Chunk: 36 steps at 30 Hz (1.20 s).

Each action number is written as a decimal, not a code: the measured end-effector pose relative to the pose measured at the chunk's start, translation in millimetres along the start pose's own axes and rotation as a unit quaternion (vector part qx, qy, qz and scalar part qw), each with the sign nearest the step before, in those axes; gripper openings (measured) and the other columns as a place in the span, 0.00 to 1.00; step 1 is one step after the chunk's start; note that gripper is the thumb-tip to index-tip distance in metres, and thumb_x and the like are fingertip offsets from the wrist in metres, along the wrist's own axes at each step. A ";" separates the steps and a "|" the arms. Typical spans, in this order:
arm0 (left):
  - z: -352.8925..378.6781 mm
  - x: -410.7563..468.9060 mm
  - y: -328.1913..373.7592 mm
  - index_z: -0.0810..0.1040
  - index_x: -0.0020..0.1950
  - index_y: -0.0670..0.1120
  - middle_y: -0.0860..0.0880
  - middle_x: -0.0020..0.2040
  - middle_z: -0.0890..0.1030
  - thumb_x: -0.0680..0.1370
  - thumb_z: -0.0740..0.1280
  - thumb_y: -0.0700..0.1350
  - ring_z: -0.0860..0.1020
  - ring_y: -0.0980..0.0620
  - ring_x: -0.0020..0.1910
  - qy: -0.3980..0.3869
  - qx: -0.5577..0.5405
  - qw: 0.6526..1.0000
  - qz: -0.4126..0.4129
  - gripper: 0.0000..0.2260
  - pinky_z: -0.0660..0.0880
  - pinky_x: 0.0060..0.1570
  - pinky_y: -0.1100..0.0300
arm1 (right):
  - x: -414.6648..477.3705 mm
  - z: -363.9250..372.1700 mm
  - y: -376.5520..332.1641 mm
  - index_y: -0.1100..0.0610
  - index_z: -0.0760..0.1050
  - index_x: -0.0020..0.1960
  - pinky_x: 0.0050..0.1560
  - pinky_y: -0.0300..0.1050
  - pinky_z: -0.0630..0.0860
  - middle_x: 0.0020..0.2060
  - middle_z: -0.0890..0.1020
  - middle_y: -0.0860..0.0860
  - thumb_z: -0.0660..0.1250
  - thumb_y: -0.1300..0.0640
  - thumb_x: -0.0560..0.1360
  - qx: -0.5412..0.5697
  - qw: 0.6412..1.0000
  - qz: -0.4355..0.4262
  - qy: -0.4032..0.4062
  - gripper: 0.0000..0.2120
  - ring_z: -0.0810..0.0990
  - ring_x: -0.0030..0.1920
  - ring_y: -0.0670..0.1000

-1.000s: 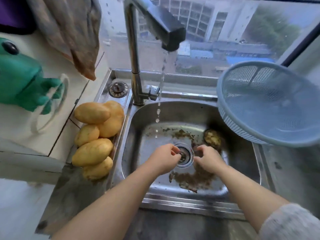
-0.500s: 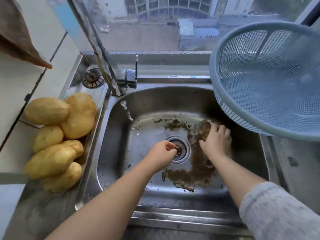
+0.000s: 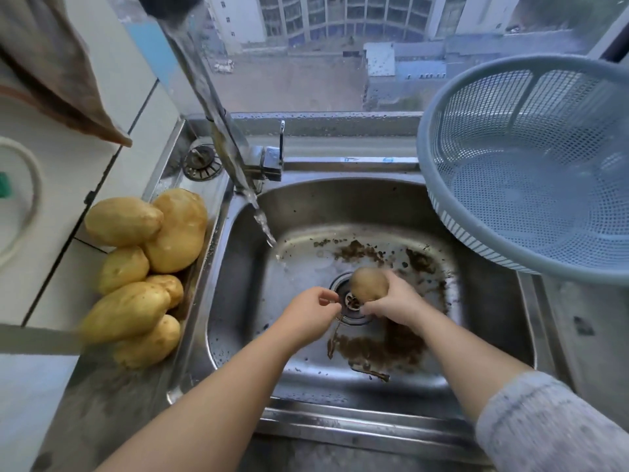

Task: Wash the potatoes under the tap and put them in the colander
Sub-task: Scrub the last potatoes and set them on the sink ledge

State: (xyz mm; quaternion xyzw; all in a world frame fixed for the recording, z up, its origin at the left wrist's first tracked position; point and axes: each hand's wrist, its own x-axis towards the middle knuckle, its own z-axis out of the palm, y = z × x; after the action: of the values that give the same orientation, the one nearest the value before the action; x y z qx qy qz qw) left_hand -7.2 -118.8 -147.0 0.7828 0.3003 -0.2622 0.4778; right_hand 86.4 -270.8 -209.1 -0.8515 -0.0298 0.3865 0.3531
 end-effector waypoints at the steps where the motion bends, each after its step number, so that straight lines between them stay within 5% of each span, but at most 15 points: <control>1: -4.5 -5.3 0.8 0.71 0.68 0.48 0.47 0.64 0.76 0.81 0.62 0.46 0.77 0.49 0.59 0.006 -0.025 1.000 -0.009 0.16 0.74 0.54 0.56 | -10.1 0.4 -11.3 0.53 0.65 0.70 0.49 0.42 0.75 0.55 0.77 0.51 0.78 0.59 0.65 0.055 0.998 -0.010 -0.034 0.37 0.77 0.52 0.51; 4: -21.6 -28.2 6.2 0.68 0.70 0.49 0.47 0.66 0.72 0.83 0.58 0.50 0.74 0.47 0.59 0.023 -0.168 0.985 -0.045 0.16 0.75 0.57 0.53 | -37.7 4.2 -45.9 0.55 0.68 0.67 0.52 0.48 0.80 0.53 0.80 0.54 0.79 0.56 0.63 0.169 0.981 -0.045 -0.089 0.36 0.81 0.51 0.53; 8: -45.0 -52.2 12.9 0.74 0.56 0.53 0.49 0.59 0.75 0.83 0.53 0.59 0.76 0.46 0.58 0.034 -0.367 0.929 -0.028 0.14 0.77 0.56 0.48 | -72.5 2.7 -93.9 0.56 0.70 0.64 0.44 0.44 0.80 0.52 0.80 0.58 0.75 0.57 0.69 0.234 0.956 -0.091 -0.150 0.27 0.82 0.44 0.52; 11: -57.1 -53.3 16.2 0.73 0.66 0.50 0.47 0.58 0.78 0.83 0.54 0.58 0.78 0.45 0.55 0.032 -0.443 0.896 0.012 0.19 0.79 0.50 0.49 | -87.8 7.3 -116.4 0.56 0.75 0.60 0.47 0.46 0.80 0.49 0.83 0.56 0.74 0.54 0.71 0.238 0.949 -0.110 -0.173 0.20 0.82 0.44 0.52; 14: -63.2 -45.3 19.4 0.70 0.71 0.47 0.40 0.63 0.77 0.82 0.56 0.57 0.78 0.40 0.58 0.022 -0.503 0.864 0.004 0.22 0.80 0.50 0.43 | -96.0 17.4 -130.7 0.56 0.77 0.56 0.49 0.46 0.81 0.50 0.84 0.56 0.69 0.48 0.76 0.218 0.960 -0.106 -0.143 0.14 0.83 0.46 0.52; 18: -76.4 -40.2 21.0 0.70 0.70 0.44 0.36 0.62 0.76 0.82 0.57 0.58 0.79 0.38 0.56 0.002 -0.557 0.829 -0.050 0.23 0.81 0.36 0.49 | -90.8 35.2 -142.3 0.55 0.77 0.61 0.58 0.49 0.78 0.55 0.82 0.54 0.62 0.36 0.74 0.116 0.988 -0.087 -0.056 0.26 0.81 0.54 0.53; 20: -82.6 -34.2 20.3 0.71 0.70 0.44 0.36 0.61 0.77 0.81 0.58 0.59 0.80 0.40 0.54 -0.007 -0.558 0.826 -0.079 0.23 0.81 0.33 0.51 | -87.8 44.9 -148.4 0.54 0.73 0.67 0.65 0.54 0.73 0.61 0.77 0.57 0.61 0.29 0.64 0.099 0.992 -0.066 -0.034 0.39 0.77 0.60 0.55; 22: -86.7 -30.4 22.6 0.73 0.67 0.44 0.38 0.58 0.79 0.81 0.58 0.59 0.81 0.42 0.51 -0.026 -0.550 0.829 -0.097 0.23 0.80 0.33 0.52 | -83.2 52.6 -156.0 0.52 0.61 0.75 0.69 0.53 0.68 0.69 0.70 0.56 0.63 0.32 0.66 0.148 0.988 -0.049 -0.014 0.43 0.72 0.67 0.57; 24: -86.7 -29.5 26.0 0.74 0.64 0.43 0.39 0.53 0.80 0.82 0.56 0.58 0.80 0.43 0.46 -0.031 -0.536 0.837 -0.100 0.21 0.78 0.33 0.52 | -76.6 57.6 -163.0 0.53 0.56 0.77 0.69 0.53 0.68 0.69 0.69 0.55 0.65 0.43 0.76 0.216 0.975 -0.049 -0.002 0.35 0.71 0.67 0.56; 28: -82.9 -21.1 23.5 0.72 0.63 0.39 0.41 0.38 0.75 0.84 0.51 0.54 0.77 0.46 0.37 0.024 -0.466 0.882 -0.055 0.22 0.76 0.31 0.55 | -64.7 65.2 -169.8 0.56 0.73 0.63 0.60 0.59 0.76 0.56 0.81 0.56 0.61 0.48 0.79 0.271 0.961 -0.026 0.037 0.17 0.80 0.56 0.56; 31: -81.5 -17.2 12.7 0.65 0.73 0.47 0.41 0.58 0.76 0.84 0.55 0.49 0.78 0.43 0.53 0.012 -0.454 0.891 0.003 0.18 0.79 0.42 0.51 | -61.1 65.8 -174.9 0.58 0.76 0.51 0.59 0.61 0.76 0.48 0.80 0.60 0.57 0.48 0.82 0.421 0.901 0.086 0.062 0.15 0.80 0.53 0.60; 33: -77.8 -19.5 5.9 0.57 0.78 0.52 0.43 0.70 0.68 0.82 0.61 0.43 0.74 0.42 0.63 -0.003 -0.468 0.883 0.039 0.26 0.77 0.55 0.49 | -57.4 62.6 -175.0 0.58 0.75 0.53 0.59 0.63 0.75 0.50 0.79 0.62 0.56 0.47 0.82 0.488 0.859 0.140 0.064 0.16 0.78 0.54 0.63; 36: -76.2 -15.8 -0.3 0.59 0.77 0.52 0.42 0.68 0.70 0.80 0.65 0.40 0.77 0.44 0.58 -0.006 -0.494 0.868 0.049 0.28 0.78 0.52 0.52 | -64.1 67.9 -177.8 0.57 0.74 0.54 0.61 0.58 0.75 0.50 0.78 0.60 0.57 0.50 0.82 0.486 0.863 0.114 0.075 0.13 0.78 0.54 0.60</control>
State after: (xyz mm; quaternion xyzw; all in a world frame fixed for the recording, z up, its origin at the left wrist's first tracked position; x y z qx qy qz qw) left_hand -8.7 -53.1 -105.2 0.4568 0.3487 -0.0611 0.8161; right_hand 35.0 -119.2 -88.0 -0.5957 0.2851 0.3249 0.6769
